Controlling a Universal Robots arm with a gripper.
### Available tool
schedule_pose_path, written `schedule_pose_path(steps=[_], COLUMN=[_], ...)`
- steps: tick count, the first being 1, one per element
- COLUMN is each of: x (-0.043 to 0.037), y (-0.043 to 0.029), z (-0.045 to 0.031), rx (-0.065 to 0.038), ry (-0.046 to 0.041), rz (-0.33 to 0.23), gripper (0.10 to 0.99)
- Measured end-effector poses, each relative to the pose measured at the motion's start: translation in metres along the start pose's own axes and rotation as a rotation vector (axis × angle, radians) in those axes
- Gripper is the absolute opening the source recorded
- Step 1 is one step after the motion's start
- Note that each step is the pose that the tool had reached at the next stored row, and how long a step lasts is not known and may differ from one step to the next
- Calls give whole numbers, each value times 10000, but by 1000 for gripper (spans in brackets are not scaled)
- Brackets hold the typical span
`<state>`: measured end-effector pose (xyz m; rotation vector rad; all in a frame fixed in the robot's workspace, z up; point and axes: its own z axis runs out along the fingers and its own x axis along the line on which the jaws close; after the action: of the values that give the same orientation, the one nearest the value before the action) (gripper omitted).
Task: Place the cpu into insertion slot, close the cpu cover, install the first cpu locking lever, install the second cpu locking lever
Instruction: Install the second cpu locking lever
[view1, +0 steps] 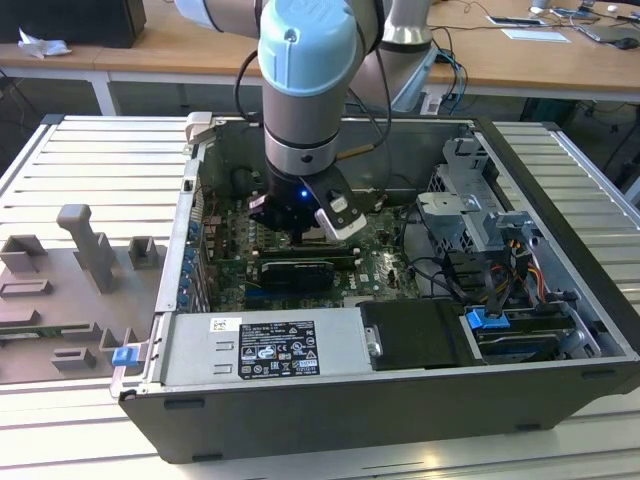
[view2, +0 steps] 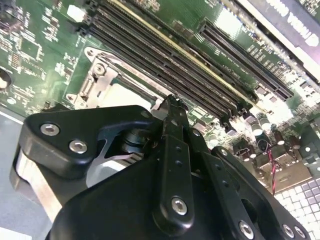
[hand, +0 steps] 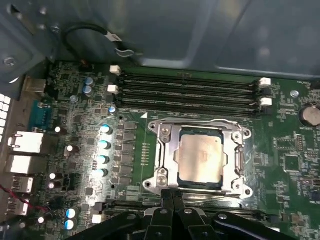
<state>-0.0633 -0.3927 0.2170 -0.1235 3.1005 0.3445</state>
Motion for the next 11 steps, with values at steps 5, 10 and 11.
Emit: schedule_pose_path(steps=[5,10,11], x=[52,98,107], y=[-22,-122,-127], z=[48,45,49], rx=[-192,-633,-719], ry=[10,-32,-41], rz=[-111,-112,-113], gripper=[106,106,106])
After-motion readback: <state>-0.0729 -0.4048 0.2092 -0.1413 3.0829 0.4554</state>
